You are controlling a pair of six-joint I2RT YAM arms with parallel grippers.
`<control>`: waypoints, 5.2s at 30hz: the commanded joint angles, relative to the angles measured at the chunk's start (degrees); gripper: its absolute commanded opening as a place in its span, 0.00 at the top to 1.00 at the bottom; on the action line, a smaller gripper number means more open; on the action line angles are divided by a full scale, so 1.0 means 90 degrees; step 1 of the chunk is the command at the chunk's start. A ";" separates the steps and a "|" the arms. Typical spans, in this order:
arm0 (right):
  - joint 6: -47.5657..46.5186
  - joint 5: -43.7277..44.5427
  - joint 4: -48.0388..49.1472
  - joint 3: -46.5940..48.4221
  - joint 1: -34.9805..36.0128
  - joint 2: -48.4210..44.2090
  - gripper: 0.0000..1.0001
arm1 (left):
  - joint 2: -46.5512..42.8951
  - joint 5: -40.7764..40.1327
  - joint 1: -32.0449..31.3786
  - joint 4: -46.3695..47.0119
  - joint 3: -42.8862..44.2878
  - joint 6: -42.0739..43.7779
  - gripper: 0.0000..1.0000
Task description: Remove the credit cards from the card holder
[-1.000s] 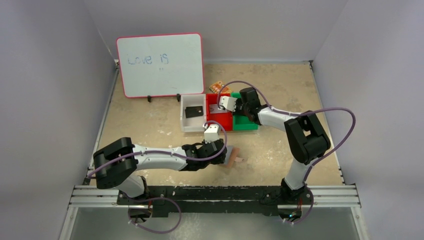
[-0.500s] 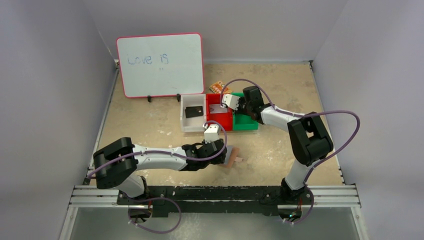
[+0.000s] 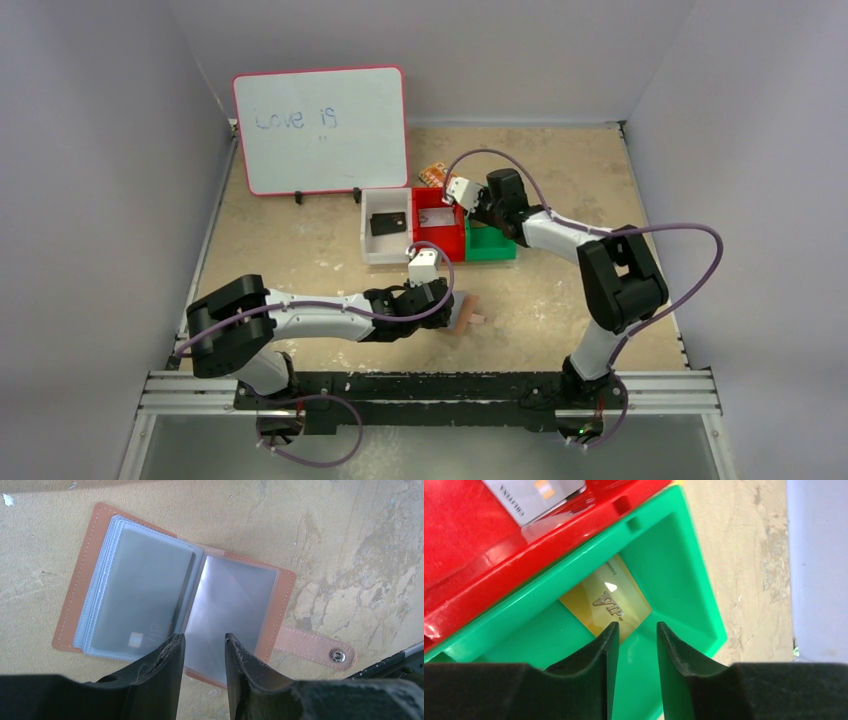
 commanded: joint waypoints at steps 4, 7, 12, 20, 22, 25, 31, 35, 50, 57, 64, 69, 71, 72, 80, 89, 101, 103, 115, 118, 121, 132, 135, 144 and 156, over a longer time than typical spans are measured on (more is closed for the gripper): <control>0.3878 0.0163 0.0329 0.0441 -0.0019 -0.1720 0.49 | -0.0044 -0.0071 0.0026 -0.0075 0.0295 0.0049 0.65; 0.6537 0.0328 -0.0223 0.0159 -0.0029 -0.2592 0.30 | -0.0016 -0.0119 0.0029 -0.0119 0.0367 0.0087 0.65; 0.8820 -0.1342 -0.0442 -0.1291 -0.0036 -0.3678 0.53 | 0.0025 -0.0115 0.0024 -0.0207 0.0427 0.0082 0.65; 1.0111 -0.3043 0.0731 -0.2713 0.0178 -0.4399 0.76 | 0.0124 -0.0090 0.0024 -0.0227 0.0283 -0.0007 0.69; 1.0151 -0.2847 0.0621 -0.2777 0.0435 -0.4306 0.78 | 0.0147 -0.0035 0.0015 -0.0187 0.0242 -0.0026 0.69; 1.0212 -0.2480 0.0495 -0.2790 0.0966 -0.4146 0.79 | 0.0101 -0.0027 0.0014 -0.0166 0.0145 -0.0088 0.70; 1.0309 -0.1810 0.0223 -0.2772 0.1392 -0.3676 0.80 | -0.0143 -0.0202 0.0015 -0.0382 0.0015 -0.0147 0.70; 1.0406 -0.1751 0.0253 -0.3090 0.1450 -0.3621 0.80 | -0.0517 -0.0443 0.0015 -0.0498 -0.0218 -0.0268 0.70; 1.0923 -0.1269 0.0227 -0.3765 0.1472 -0.3207 0.79 | -0.0545 -0.1011 0.0394 -0.1556 0.0283 0.0387 0.64; 1.1230 -0.0806 0.0376 -0.4041 0.1468 -0.3094 0.80 | -0.0451 -0.0707 0.0541 -0.1483 0.0445 0.0810 0.63; 1.1226 -0.0844 0.0696 -0.4118 0.1466 -0.2889 0.80 | -0.0267 -0.0264 0.0542 -0.1143 0.0443 0.0968 0.63; 1.1166 -0.0915 0.0818 -0.4082 0.1469 -0.2723 0.80 | -0.0028 -0.0051 0.0542 -0.1006 0.0490 0.1034 0.63; 1.1155 -0.0937 0.0835 -0.4062 0.1466 -0.2685 0.80 | 0.0106 -0.0036 0.0542 -0.1028 0.0525 0.1027 0.63; 1.1151 -0.0937 0.0836 -0.4062 0.1468 -0.2675 0.80 | 0.0185 -0.0049 0.0542 -0.1058 0.0570 0.1001 0.63; 1.1130 -0.0928 0.0834 -0.4060 0.1467 -0.2683 0.80 | 0.0267 0.0166 0.0542 -0.0933 0.0583 0.0862 0.65; 1.1140 -0.0957 0.0856 -0.4082 0.1468 -0.2704 0.80 | 0.0205 0.0876 0.0543 -0.0222 0.0355 0.0720 0.67; 1.1170 -0.0947 0.0799 -0.4105 0.1467 -0.2837 0.79 | 0.0188 0.0800 0.0542 -0.0315 0.0405 0.0678 0.67; 1.1165 -0.0947 0.0797 -0.4117 0.1466 -0.2838 0.79 | 0.0054 0.0380 0.0543 -0.0650 0.0465 0.0715 0.66; 1.1157 -0.0967 0.0816 -0.4103 0.1466 -0.2782 0.79 | 0.0273 -0.0673 0.0542 -0.1803 0.0871 0.0815 0.63; 1.1154 -0.0967 0.0816 -0.4115 0.1467 -0.2779 0.79 | 0.0402 -0.0637 0.0542 -0.1812 0.0912 0.0789 0.63; 1.1161 -0.0967 0.0816 -0.4100 0.1471 -0.2770 0.79 | 0.0464 -0.0530 0.0543 -0.1785 0.0953 0.0836 0.63; 1.1141 -0.0976 0.0836 -0.4074 0.1470 -0.2694 0.79 | 0.0523 0.0240 0.0533 -0.1150 0.0742 0.0787 0.65; 1.1134 -0.0967 0.0826 -0.4065 0.1473 -0.2699 0.79 | 0.0511 0.0362 0.0532 -0.1030 0.0708 0.0771 0.65; 1.1130 -0.0976 0.0806 -0.4077 0.1472 -0.2748 0.78 | 0.0632 0.0332 0.0532 -0.1154 0.0741 0.0761 0.65; 1.1131 -0.0986 0.0806 -0.4078 0.1471 -0.2769 0.78 | 0.1050 0.0101 0.0533 -0.1124 0.0870 0.0977 0.64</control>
